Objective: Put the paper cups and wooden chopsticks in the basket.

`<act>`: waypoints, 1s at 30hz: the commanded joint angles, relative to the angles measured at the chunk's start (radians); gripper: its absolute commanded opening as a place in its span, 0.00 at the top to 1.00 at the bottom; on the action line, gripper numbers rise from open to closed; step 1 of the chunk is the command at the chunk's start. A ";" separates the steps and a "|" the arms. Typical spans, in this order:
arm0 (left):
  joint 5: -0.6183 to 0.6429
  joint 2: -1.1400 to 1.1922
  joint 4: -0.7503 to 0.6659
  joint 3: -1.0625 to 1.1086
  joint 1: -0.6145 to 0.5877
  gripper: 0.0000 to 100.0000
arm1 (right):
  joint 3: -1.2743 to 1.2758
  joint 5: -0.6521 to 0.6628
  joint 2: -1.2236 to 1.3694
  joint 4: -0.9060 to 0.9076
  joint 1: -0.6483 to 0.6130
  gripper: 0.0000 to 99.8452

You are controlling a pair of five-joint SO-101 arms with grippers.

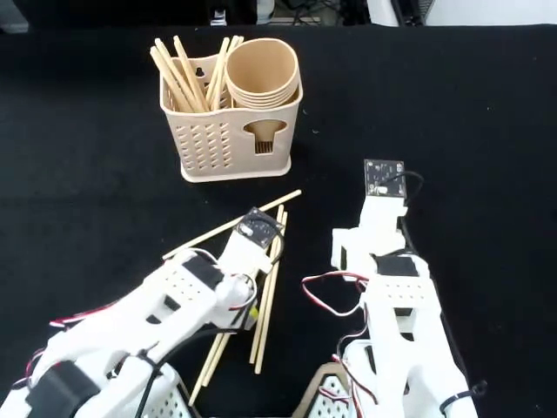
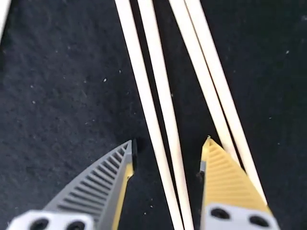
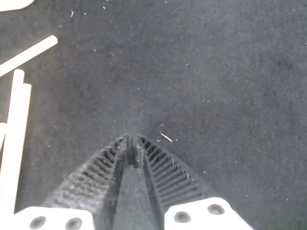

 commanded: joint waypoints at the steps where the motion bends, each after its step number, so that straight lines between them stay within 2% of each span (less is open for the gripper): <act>1: -0.002 0.035 -0.009 -0.031 0.007 0.77 | -0.004 -0.002 -0.031 -0.020 0.003 0.99; 9: -0.003 0.035 -0.009 -0.033 0.018 0.93 | -0.004 -0.002 -0.031 -0.020 0.003 0.99; 17: -0.003 0.028 -0.003 -0.042 0.027 0.94 | -0.005 -0.002 -0.031 -0.020 0.003 0.99; 23: 0.003 -0.101 0.044 -0.025 0.122 0.94 | -0.007 -0.002 -0.031 -0.020 0.003 0.99; 30: -0.003 -0.230 0.084 0.001 0.077 0.97 | -0.007 -0.002 -0.031 -0.020 0.003 0.99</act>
